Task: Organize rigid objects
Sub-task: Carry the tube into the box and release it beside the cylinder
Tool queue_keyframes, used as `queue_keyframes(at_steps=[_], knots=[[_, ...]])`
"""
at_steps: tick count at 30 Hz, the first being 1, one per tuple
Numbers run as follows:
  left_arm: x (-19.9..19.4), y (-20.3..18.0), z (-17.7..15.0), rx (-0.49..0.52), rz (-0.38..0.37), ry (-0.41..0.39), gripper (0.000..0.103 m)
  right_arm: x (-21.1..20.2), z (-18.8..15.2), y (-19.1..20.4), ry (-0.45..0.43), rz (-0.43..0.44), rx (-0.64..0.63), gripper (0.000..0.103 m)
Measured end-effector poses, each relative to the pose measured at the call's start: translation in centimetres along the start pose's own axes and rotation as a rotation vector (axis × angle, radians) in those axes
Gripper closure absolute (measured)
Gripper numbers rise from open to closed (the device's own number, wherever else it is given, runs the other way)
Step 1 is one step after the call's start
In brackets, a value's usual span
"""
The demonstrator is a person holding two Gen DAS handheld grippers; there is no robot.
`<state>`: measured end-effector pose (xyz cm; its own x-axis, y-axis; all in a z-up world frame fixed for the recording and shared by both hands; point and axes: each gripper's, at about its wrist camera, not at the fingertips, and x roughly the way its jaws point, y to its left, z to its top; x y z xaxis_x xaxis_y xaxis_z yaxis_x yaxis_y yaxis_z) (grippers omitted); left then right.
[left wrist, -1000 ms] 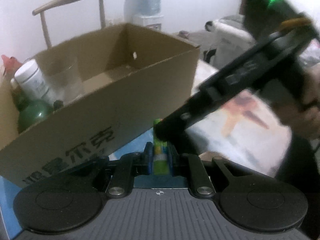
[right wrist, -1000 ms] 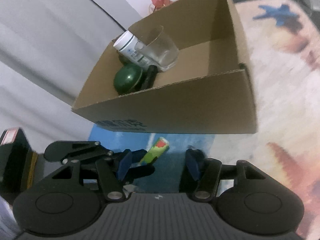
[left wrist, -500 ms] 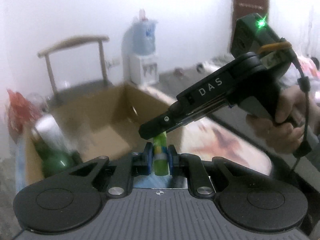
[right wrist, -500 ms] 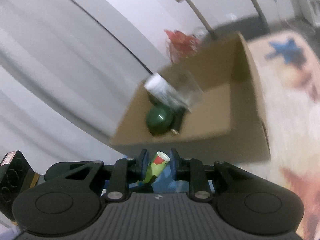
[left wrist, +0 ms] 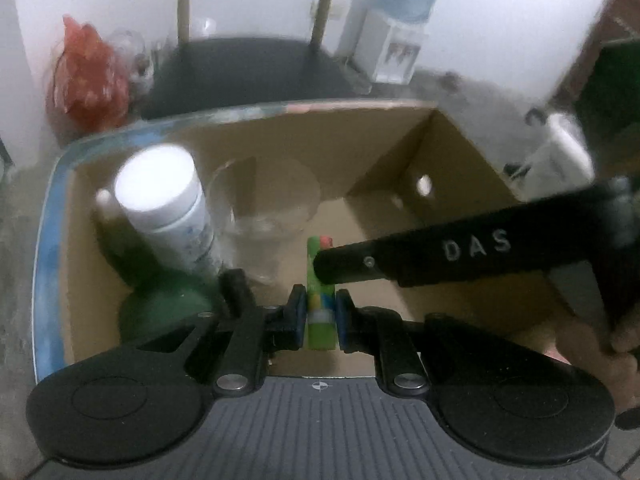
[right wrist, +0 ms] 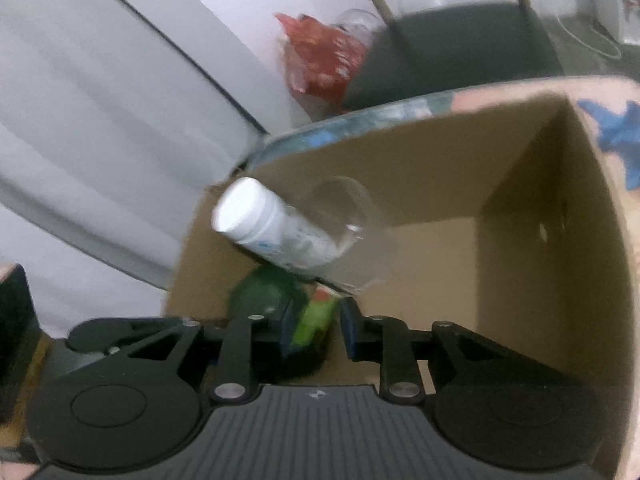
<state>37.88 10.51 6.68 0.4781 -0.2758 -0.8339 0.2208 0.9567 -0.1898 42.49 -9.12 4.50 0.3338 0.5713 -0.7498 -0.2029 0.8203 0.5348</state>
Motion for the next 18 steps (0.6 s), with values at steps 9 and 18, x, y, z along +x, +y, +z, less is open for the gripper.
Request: queue_keyframes(at_steps=[9, 18], knots=[[4.4, 1.1, 0.8, -0.076, 0.067, 0.169, 0.088, 3.4, 0.0, -1.3, 0.124, -0.023, 0.001, 0.061], [5.1, 2.1, 1.4, -0.129, 0.131, 0.21, 0.086, 4.1, -0.1, -1.0, 0.128, -0.046, 0.025, 0.06]])
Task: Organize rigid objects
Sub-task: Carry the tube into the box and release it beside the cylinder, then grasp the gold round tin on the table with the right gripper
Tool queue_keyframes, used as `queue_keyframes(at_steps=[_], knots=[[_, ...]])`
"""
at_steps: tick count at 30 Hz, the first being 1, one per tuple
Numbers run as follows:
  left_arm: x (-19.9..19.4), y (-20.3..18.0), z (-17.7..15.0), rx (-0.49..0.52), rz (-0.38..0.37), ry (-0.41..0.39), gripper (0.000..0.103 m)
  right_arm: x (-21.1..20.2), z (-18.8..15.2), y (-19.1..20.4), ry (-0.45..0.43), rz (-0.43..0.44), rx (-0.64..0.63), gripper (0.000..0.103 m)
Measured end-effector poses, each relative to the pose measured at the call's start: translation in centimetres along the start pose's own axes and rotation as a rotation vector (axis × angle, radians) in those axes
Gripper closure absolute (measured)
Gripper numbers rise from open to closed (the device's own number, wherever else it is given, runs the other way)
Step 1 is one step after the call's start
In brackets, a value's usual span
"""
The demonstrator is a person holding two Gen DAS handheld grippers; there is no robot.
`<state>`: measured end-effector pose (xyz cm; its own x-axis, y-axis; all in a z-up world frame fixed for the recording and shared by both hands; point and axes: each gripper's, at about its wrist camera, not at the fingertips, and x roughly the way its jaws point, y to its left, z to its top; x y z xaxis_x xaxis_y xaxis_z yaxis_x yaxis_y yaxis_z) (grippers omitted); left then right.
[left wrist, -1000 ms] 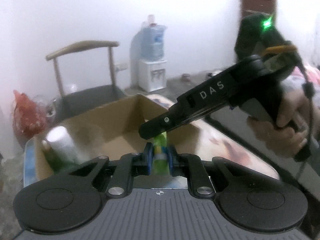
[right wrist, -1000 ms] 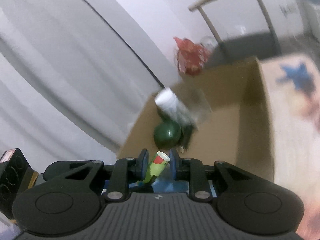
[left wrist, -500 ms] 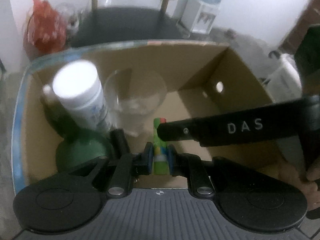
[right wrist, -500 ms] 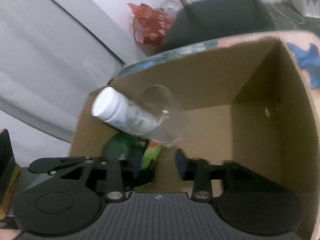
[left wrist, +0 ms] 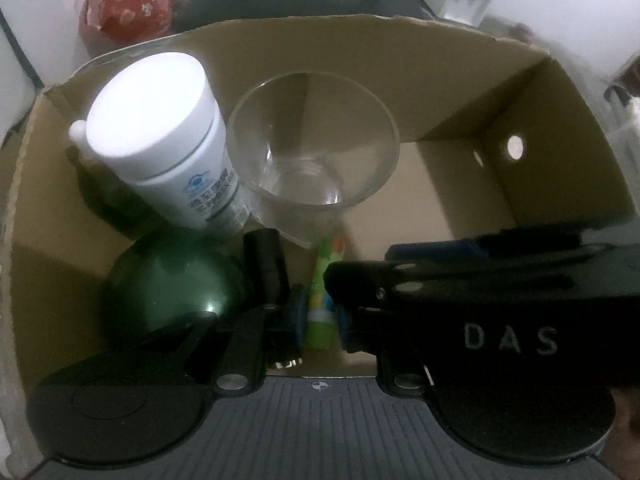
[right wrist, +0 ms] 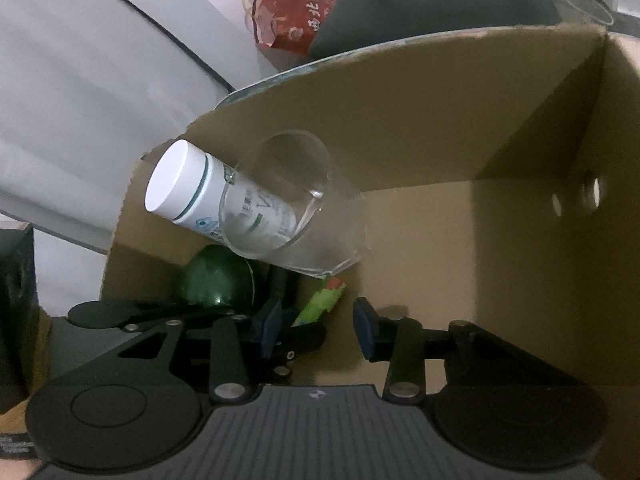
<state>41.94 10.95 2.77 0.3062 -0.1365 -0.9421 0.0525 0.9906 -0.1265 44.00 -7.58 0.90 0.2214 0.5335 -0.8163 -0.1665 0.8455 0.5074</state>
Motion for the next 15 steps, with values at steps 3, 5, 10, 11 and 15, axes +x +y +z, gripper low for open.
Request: queue_keyframes(at_steps=[3, 5, 10, 11, 15], knots=[[-0.8, -0.2, -0.2, 0.011, 0.02, -0.022, 0.084, 0.1, 0.2, 0.2, -0.016, -0.01, -0.008, 0.06], [-1.5, -0.4, -0.3, 0.023, 0.034, -0.034, 0.076, -0.1, 0.1, 0.2, -0.026, -0.018, -0.011, 0.06], [-4.2, -0.6, -1.3, 0.058, 0.052, -0.097, 0.066, -1.5, -0.5, 0.0, -0.05, 0.022, 0.009, 0.06], [-5.0, -0.6, -1.7, 0.066, 0.05, -0.12, 0.066, -2.0, -0.6, 0.2, -0.058, 0.025, -0.001, 0.06], [-8.7, -1.7, -5.0, 0.144, -0.019, -0.285, 0.067, -5.6, -1.8, 1.1, -0.139, 0.044, -0.087, 0.061]])
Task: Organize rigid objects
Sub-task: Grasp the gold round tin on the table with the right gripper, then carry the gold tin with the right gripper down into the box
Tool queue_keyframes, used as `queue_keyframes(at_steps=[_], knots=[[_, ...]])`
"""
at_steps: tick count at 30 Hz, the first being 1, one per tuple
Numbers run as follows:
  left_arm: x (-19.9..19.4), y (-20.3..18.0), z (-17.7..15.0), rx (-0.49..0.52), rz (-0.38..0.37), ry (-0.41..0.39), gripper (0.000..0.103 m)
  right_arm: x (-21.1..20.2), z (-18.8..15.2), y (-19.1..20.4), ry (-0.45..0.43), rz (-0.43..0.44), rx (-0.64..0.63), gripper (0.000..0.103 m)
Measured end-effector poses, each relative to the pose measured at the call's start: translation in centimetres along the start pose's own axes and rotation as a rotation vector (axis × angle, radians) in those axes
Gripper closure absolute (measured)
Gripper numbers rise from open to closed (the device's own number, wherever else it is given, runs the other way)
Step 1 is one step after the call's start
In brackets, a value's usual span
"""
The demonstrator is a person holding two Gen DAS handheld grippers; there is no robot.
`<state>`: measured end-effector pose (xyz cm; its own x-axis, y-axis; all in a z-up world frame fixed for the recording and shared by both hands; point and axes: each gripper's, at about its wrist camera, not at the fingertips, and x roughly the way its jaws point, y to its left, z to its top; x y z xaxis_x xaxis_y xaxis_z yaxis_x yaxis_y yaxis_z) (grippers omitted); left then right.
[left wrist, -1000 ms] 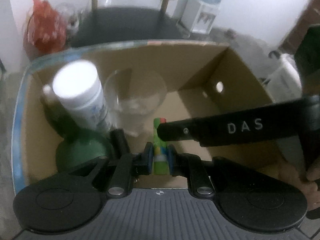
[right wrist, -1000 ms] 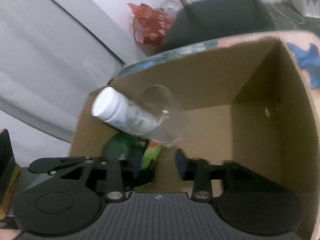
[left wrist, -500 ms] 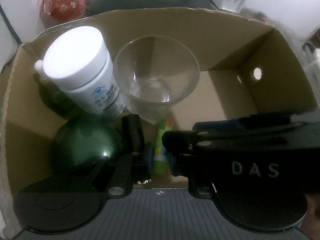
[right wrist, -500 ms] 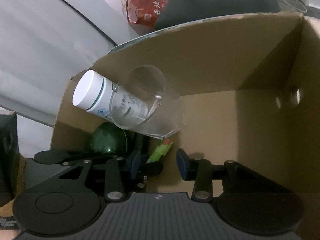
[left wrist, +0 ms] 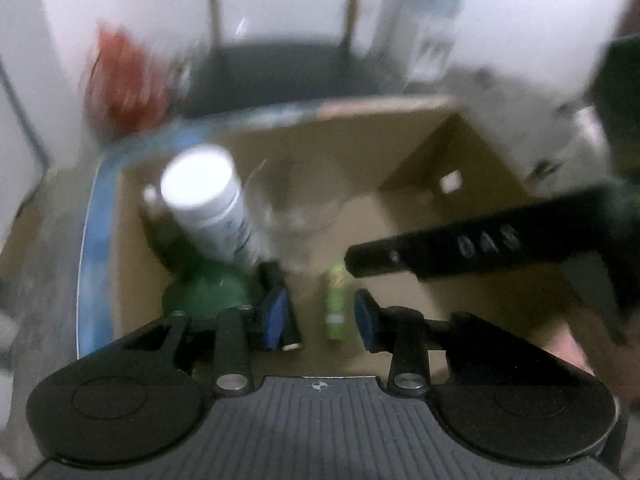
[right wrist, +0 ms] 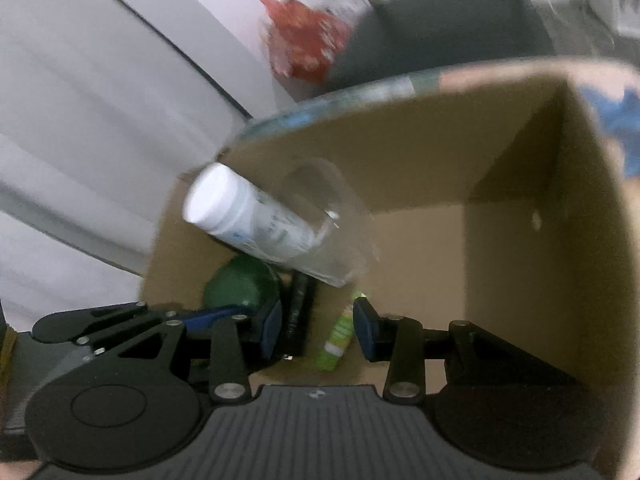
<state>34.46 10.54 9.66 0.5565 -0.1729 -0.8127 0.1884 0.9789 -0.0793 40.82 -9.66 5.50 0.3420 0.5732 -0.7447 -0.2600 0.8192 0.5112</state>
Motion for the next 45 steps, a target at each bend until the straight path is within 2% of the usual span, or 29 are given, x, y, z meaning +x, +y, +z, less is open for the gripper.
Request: queue_keyframes(at_steps=[3, 5, 7, 8, 10, 11, 14, 17, 18, 22, 27, 30, 32, 36, 39, 45], knots=[[-4.7, -1.5, -3.4, 0.097, -0.056, -0.138, 0.066, -3.8, -1.7, 0.6, -0.065, 0.026, -0.074, 0.06], [-6.9, -2.7, -6.3, 0.154, -0.115, -0.182, 0.067, -6.4, -3.4, 0.5, -0.092, 0.067, -0.103, 0.06], [-7.5, -4.0, -9.2, 0.192, -0.202, -0.176, 0.066, -8.7, -5.5, 0.3, -0.106, 0.086, -0.13, 0.06], [-7.6, -4.6, -11.0, 0.202, -0.254, -0.173, 0.063, -9.6, -6.6, 0.3, -0.111, 0.088, -0.143, 0.059], [-7.1, -5.5, -13.5, 0.218, -0.332, -0.165, 0.037, -10.8, -8.9, -0.1, -0.099, 0.085, -0.165, 0.058], [-6.5, -6.0, -14.8, 0.233, -0.353, -0.165, 0.033, -11.1, -10.0, -0.3, -0.087, 0.081, -0.172, 0.056], [-5.0, -7.0, -16.9, 0.273, -0.363, -0.18, 0.032, -11.0, -12.6, -1.1, -0.052, 0.052, -0.172, 0.055], [-2.9, -7.9, -17.4, 0.226, -0.401, -0.139, 0.031, -10.0, -14.9, -2.0, -0.029, 0.032, -0.175, 0.039], [-2.6, -7.8, -18.0, 0.217, -0.416, -0.134, 0.031, -9.6, -15.4, -2.2, -0.016, 0.033, -0.175, 0.039], [-1.4, -9.4, -18.5, 0.264, -0.414, -0.125, 0.031, -8.1, -17.8, -3.0, 0.022, 0.021, -0.159, 0.039], [-0.6, -10.5, -18.8, 0.315, -0.356, -0.14, 0.032, -7.3, -19.6, -3.9, 0.04, 0.049, -0.121, 0.038], [0.2, -10.6, -19.2, 0.327, -0.345, -0.142, 0.035, -6.7, -20.3, -3.9, 0.048, 0.032, -0.117, 0.034], [0.6, -10.6, -19.3, 0.321, -0.329, -0.15, 0.043, -6.7, -20.6, -3.9, 0.049, 0.041, -0.12, 0.034], [0.6, -10.8, -19.2, 0.333, -0.298, -0.161, 0.046, -5.9, -21.1, -3.9, 0.066, 0.073, -0.129, 0.033], [0.4, -11.2, -19.6, 0.372, -0.267, -0.18, 0.048, -5.8, -21.6, -3.8, 0.042, 0.087, -0.137, 0.035], [-1.2, -10.6, -19.7, 0.351, -0.286, -0.208, 0.048, -7.3, -22.1, -2.8, -0.006, 0.065, -0.167, 0.036]])
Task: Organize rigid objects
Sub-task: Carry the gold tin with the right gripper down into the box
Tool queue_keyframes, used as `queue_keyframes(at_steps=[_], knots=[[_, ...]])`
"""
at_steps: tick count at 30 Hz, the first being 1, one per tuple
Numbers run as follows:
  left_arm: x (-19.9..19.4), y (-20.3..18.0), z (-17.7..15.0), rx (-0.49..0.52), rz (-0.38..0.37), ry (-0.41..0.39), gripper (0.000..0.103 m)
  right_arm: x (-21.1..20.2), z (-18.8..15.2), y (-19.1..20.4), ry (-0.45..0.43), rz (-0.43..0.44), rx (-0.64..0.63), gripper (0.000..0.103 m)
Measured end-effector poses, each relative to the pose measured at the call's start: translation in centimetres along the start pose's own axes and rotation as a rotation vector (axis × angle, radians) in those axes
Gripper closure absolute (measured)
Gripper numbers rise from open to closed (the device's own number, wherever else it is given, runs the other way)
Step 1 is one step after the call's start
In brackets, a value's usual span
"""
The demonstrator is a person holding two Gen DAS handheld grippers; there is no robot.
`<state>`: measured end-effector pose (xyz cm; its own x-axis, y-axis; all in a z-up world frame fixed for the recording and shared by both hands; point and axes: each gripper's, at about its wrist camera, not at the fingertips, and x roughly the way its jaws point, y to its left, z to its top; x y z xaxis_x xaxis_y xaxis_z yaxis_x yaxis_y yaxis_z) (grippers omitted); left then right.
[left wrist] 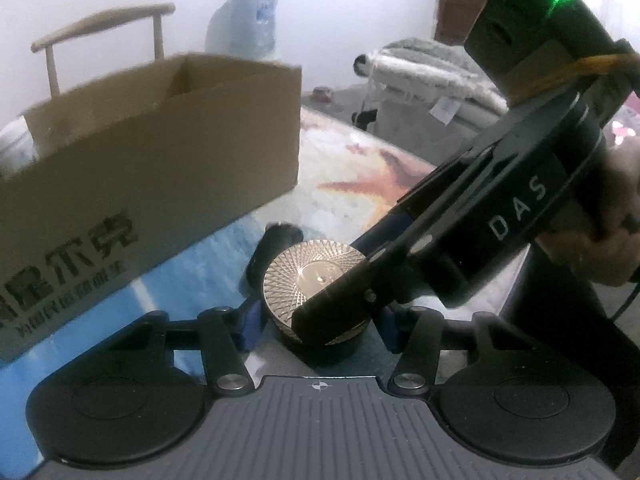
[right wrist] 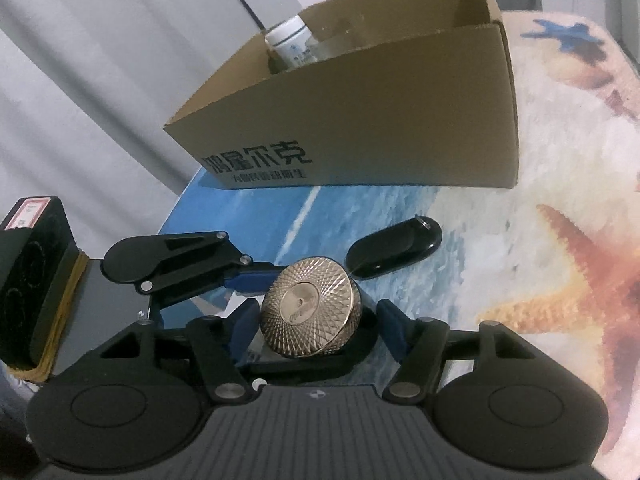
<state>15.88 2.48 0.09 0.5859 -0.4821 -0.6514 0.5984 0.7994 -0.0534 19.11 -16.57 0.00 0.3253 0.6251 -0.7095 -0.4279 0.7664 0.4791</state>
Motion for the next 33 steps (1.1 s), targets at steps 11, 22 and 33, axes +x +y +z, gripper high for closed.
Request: queue_keyframes(at_steps=[11, 22, 33], knots=[[-8.4, 2.2, 7.2, -0.043, -0.021, -0.127, 0.048, -7.7, 5.6, 6.5, -0.139, 0.009, -0.165, 0.037], [-1.4, 10.3, 15.7, 0.043, 0.085, 0.027, 0.048, -1.1, 20.6, 3.9, -0.07, -0.07, -0.06, 0.038], [7.7, 17.7, 15.3, -0.144, 0.001, 0.319, 0.048, 8.0, 22.6, -3.8, 0.087, -0.109, 0.257, 0.039]])
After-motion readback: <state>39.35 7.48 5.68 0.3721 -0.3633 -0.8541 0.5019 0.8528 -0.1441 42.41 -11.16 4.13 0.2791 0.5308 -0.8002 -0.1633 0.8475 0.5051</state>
